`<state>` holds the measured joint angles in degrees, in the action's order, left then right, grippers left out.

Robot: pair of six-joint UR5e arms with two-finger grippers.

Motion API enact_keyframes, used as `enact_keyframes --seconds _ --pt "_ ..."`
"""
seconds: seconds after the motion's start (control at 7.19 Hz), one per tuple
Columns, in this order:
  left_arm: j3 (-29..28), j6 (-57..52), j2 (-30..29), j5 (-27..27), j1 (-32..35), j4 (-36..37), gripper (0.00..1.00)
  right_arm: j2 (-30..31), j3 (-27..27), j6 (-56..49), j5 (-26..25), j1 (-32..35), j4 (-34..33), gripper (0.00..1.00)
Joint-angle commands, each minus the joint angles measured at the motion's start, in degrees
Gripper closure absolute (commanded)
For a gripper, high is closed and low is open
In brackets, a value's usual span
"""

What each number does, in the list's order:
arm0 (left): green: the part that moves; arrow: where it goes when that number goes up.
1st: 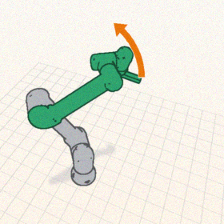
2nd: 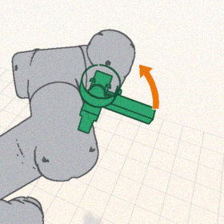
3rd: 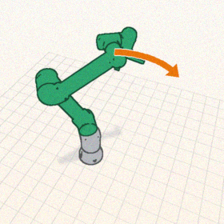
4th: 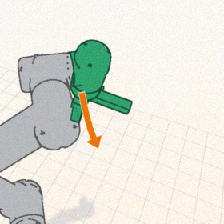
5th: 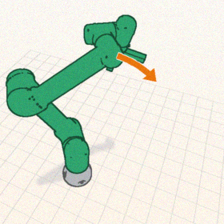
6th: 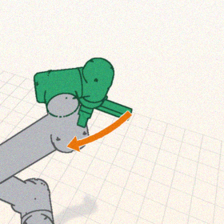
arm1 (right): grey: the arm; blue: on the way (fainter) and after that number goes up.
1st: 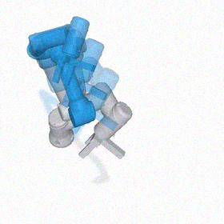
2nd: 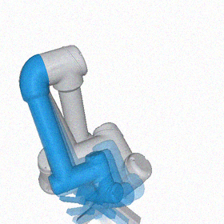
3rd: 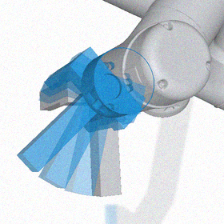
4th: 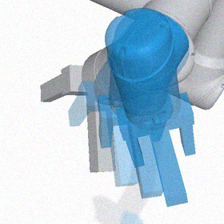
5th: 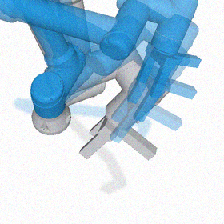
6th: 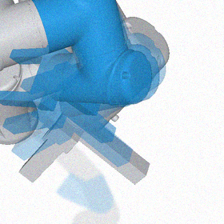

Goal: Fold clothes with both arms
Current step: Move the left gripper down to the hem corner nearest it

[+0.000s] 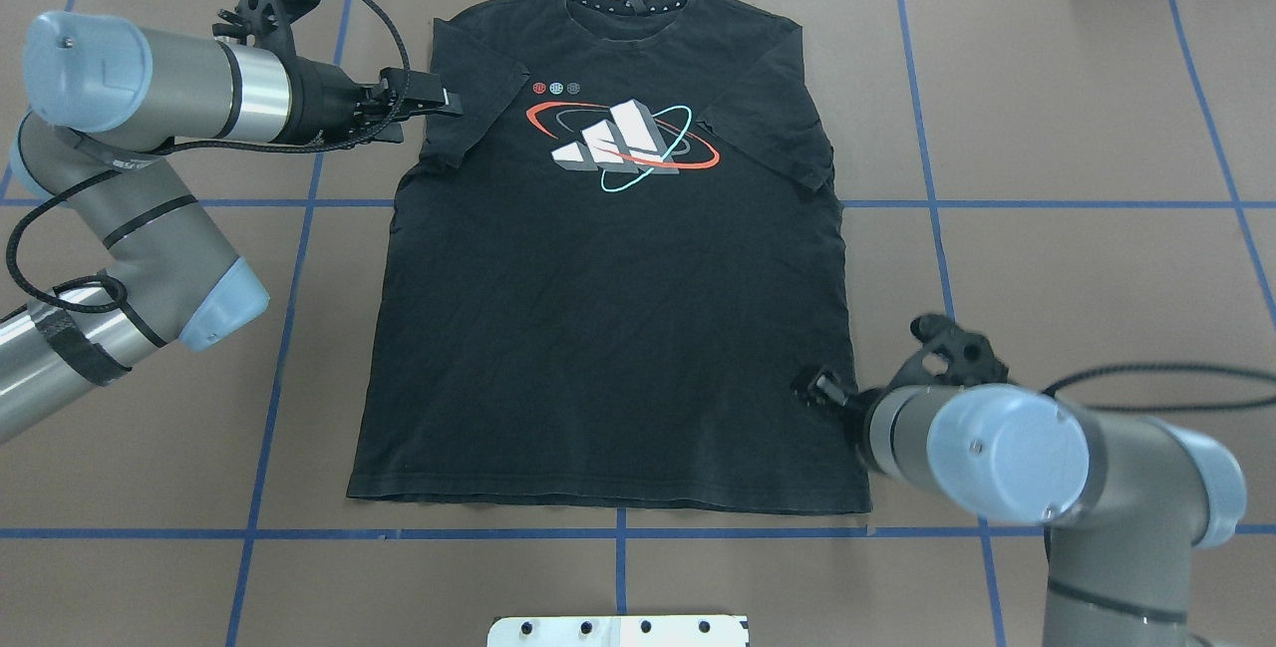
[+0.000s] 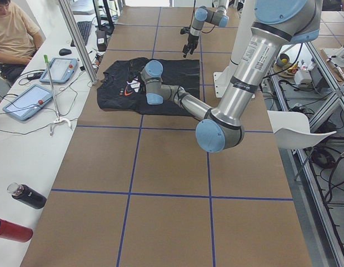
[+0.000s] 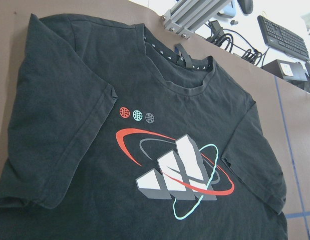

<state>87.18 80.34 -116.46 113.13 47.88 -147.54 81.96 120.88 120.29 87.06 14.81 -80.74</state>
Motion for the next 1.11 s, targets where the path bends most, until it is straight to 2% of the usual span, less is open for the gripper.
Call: enact_keyframes --seconds 0.0,0.42,0.97 --pt "1.5 0.0 1.0 -2.3 -0.2 0.1 0.0 2.1 0.2 5.7 -4.3 -7.0 -0.1 0.15" --pt "1.5 0.0 1.4 -3.2 -0.3 0.1 0.0 4.9 0.2 6.4 -4.9 -8.0 -0.4 0.2" --pt "1.8 0.0 1.7 -3.6 -0.5 0.1 0.0 5.0 0.1 6.4 -5.1 -8.7 -0.4 0.32"
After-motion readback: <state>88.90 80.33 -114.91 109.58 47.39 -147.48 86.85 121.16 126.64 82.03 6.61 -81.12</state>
